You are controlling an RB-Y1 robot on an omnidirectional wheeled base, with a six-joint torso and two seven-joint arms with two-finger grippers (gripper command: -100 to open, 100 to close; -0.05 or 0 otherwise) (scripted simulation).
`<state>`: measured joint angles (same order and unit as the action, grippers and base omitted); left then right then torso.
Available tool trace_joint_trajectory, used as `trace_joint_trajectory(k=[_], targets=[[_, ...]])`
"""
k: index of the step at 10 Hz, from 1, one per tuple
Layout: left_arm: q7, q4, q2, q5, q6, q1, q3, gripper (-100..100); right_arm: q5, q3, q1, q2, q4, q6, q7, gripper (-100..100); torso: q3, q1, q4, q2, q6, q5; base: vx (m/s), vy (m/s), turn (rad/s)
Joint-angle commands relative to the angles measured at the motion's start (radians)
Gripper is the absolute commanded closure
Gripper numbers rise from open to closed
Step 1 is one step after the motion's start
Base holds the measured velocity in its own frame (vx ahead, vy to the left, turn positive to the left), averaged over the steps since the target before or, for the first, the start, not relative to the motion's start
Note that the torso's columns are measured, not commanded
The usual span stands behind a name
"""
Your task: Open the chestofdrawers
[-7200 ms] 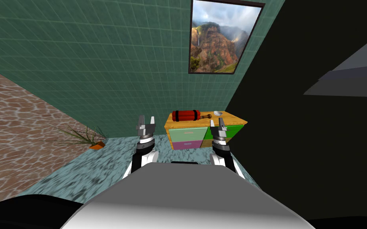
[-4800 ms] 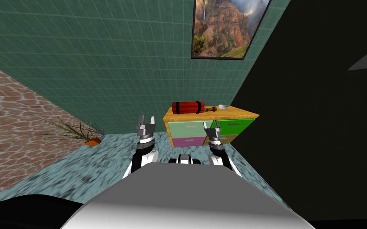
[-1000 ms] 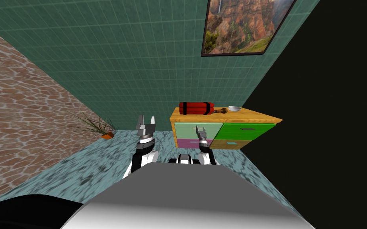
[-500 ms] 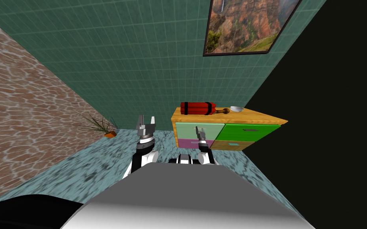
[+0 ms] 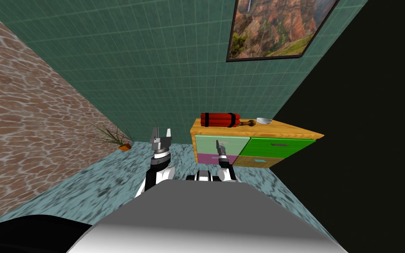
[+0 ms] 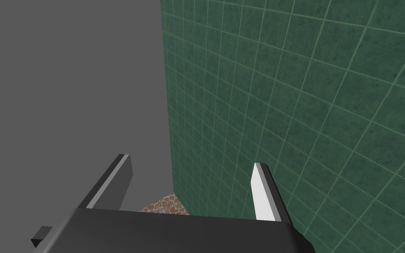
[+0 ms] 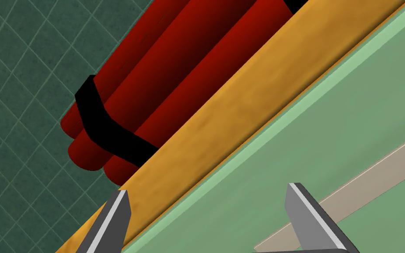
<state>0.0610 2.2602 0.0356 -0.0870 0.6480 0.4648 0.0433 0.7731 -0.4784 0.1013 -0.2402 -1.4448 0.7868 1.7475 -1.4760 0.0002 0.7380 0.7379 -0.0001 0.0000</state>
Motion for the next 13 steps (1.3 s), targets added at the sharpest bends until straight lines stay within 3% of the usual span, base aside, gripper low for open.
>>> trace_joint_trajectory(k=[1,2,3,6,13], targets=[[0.0,0.0,0.0,0.0,0.0,0.0,0.0,0,0.02,-0.009,-0.009,-0.006,0.018,0.004,0.06,-100,0.0,0.0,0.0,0.0,0.0,0.0,0.002,0.009,-0.004],[0.0,0.0,0.0,0.0,0.0,0.0,0.0,0,0.061,-0.024,-0.027,-0.017,0.051,0.008,0.099,-100,0.0,-0.001,0.0,0.0,0.0,0.0,-0.001,0.011,0.055],[0.0,0.0,0.0,0.0,0.0,0.0,0.0,0,0.061,-0.024,-0.027,-0.017,0.051,0.008,0.12,-100,0.0,0.0,0.0,0.0,0.0,0.0,-0.002,0.013,0.043],[0.0,0.0,0.0,0.0,0.0,0.0,0.0,0,0.138,-0.054,-0.063,-0.039,0.114,0.014,0.207,-100,0.0,0.0,0.0,0.0,0.0,0.0,-0.001,0.019,0.051],[0.0,0.0,0.0,0.0,0.0,0.0,0.0,0,0.241,-0.092,-0.11,-0.076,0.195,0.021,0.378,-100,0.0,0.0,0.0,0.0,0.0,0.0,-0.002,0.014,0.041]])
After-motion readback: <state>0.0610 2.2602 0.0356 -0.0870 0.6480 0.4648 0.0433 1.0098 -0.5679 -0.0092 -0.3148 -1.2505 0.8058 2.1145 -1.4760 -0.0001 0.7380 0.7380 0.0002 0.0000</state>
